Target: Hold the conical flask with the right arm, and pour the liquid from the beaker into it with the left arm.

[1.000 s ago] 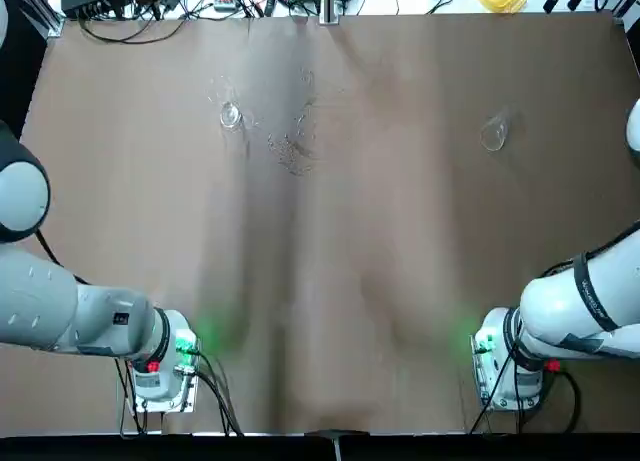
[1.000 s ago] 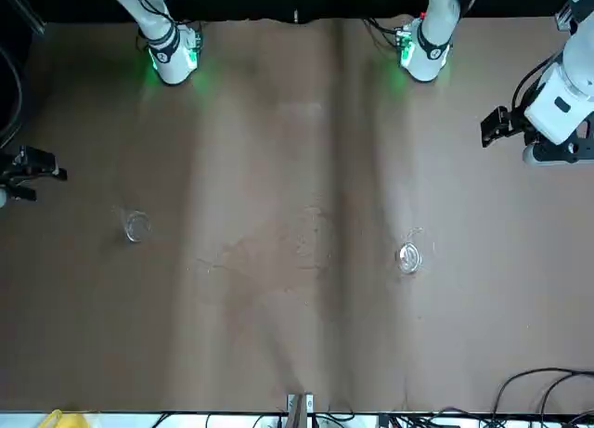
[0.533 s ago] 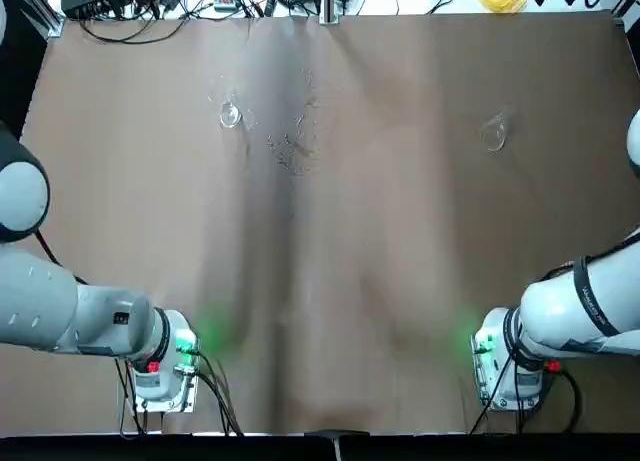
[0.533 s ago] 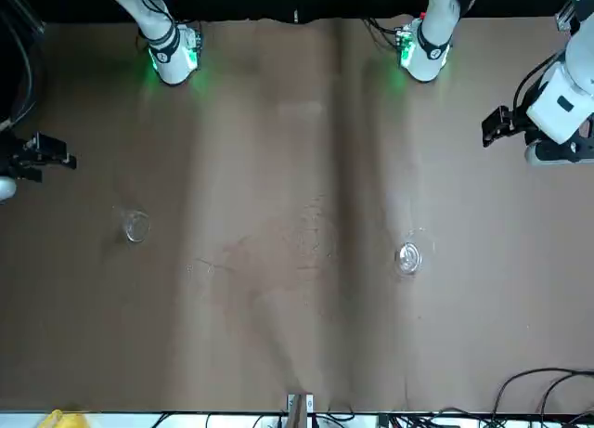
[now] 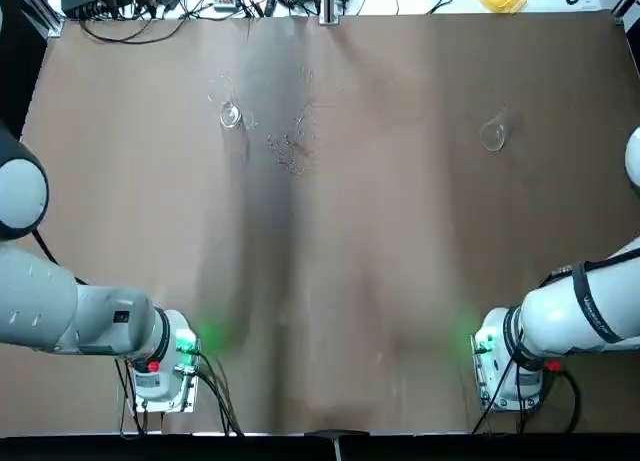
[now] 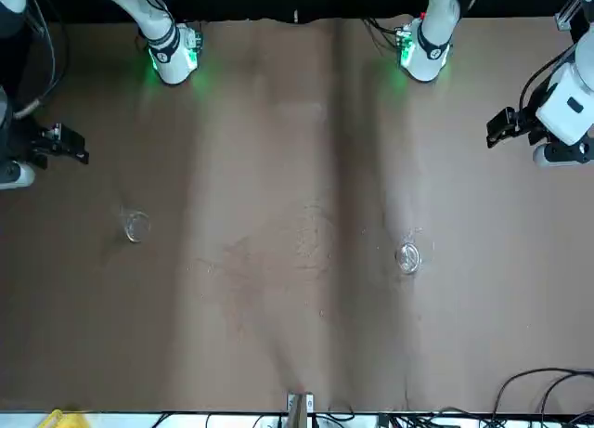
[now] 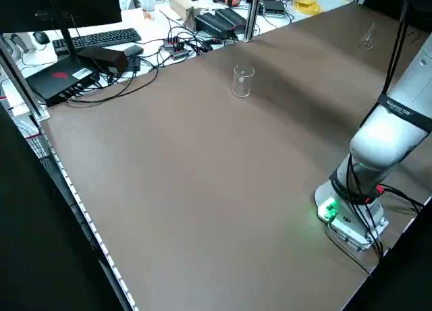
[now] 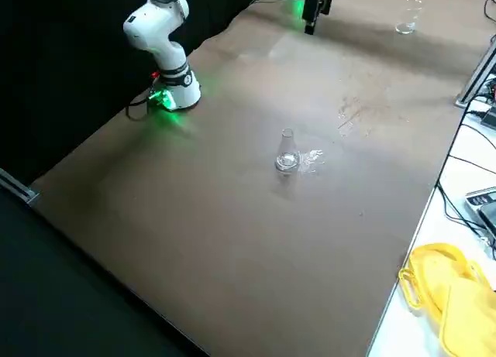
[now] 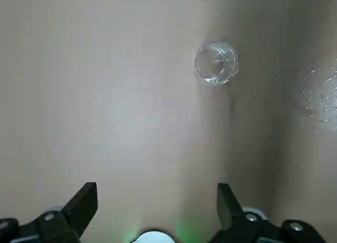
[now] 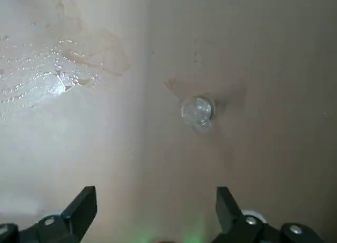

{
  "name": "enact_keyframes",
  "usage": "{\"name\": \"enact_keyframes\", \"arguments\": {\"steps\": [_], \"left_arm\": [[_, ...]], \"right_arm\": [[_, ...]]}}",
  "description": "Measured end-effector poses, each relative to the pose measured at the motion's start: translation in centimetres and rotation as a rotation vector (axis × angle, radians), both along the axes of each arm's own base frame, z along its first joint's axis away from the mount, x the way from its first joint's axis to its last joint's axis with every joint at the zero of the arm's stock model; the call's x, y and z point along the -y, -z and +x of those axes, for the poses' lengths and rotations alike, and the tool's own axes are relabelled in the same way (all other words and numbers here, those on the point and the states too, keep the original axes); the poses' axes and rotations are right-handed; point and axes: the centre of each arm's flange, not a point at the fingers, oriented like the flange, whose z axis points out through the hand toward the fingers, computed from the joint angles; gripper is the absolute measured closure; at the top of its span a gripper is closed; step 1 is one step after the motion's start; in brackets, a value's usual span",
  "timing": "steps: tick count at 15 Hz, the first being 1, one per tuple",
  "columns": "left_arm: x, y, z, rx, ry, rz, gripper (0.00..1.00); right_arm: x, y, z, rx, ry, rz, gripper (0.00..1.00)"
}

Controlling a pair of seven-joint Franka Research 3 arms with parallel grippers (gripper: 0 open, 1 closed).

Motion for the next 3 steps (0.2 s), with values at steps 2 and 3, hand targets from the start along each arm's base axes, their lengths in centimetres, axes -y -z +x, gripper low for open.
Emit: {"name": "enact_keyframes", "arguments": {"steps": [2,3], "left_arm": [[0.0,0.0,0.0,0.000,0.000,0.000,0.00],[0.0,0.0,0.0,0.000,0.000,0.000,0.00]], "right_arm": [[1.7,-0.4,-1.1,0.036,0.030,0.002,0.00],[2.4,-0.4,-1.9,0.054,0.043,0.002,0.00]]}}
